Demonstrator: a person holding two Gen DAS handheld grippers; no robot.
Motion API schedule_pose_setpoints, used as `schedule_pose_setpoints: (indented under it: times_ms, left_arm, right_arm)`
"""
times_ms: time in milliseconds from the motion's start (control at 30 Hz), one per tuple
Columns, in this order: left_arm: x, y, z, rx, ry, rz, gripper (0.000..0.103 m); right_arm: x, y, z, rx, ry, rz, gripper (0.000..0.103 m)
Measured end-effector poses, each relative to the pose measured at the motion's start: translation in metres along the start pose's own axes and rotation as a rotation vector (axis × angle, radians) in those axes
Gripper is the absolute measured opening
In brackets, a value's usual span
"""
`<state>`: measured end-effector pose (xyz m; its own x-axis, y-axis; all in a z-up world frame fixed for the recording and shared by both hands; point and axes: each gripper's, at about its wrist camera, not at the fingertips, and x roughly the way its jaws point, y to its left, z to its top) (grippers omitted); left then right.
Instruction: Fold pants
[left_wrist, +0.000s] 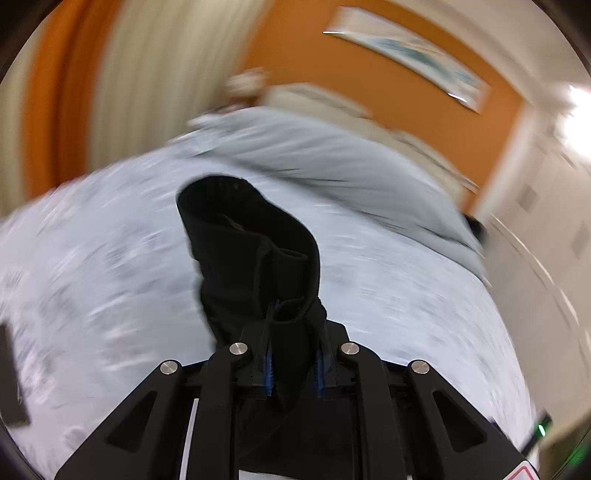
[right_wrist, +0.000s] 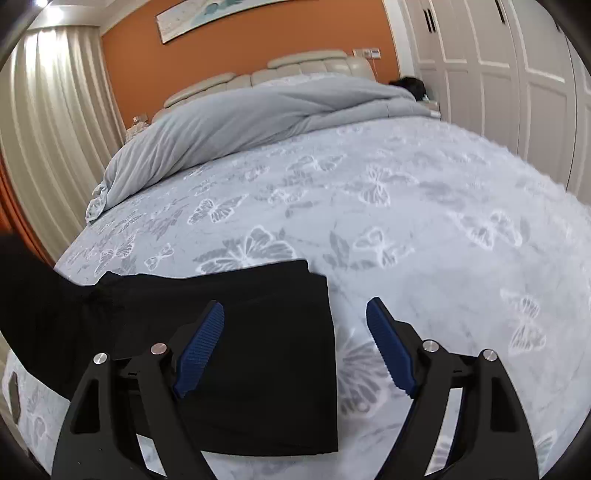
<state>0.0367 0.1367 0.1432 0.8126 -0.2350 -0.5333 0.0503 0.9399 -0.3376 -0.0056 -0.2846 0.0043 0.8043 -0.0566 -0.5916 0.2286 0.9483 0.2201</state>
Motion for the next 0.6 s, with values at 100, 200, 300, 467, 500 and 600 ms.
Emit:
schedule_pose_setpoints:
  times_ms: [100, 200, 300, 467, 500, 600]
  left_arm:
    - [0.016, -0.083, -0.028, 0.110, 0.079, -0.118, 0.055]
    - [0.042, -0.125, -0.079, 0.158, 0.155, -0.113, 0.080]
    - [0.045, -0.122, -0.108, 0.148, 0.196, -0.101, 0.080]
    - [0.028, -0.073, -0.112, 0.079, 0.208, -0.006, 0.081]
    - [0.022, -0.062, -0.113, 0.077, 0.195, 0.016, 0.081]
    - [0.005, -0.032, -0.113, 0.066, 0.163, 0.089, 0.082]
  right_arm:
    - [-0.001, -0.003, 0.005, 0.031, -0.008, 0.025, 0.077]
    - [0.003, -0.014, 0.008, 0.105, 0.015, 0.074, 0.078]
    - [0.005, -0.026, 0.007, 0.153, 0.056, 0.122, 0.078]
    - [0.017, -0.026, 0.006, 0.248, 0.126, 0.329, 0.078]
    - [0.024, -0.021, 0.006, 0.269, 0.157, 0.397, 0.078]
    - [0.044, -0.002, 0.007, 0.273, 0.226, 0.527, 0.078]
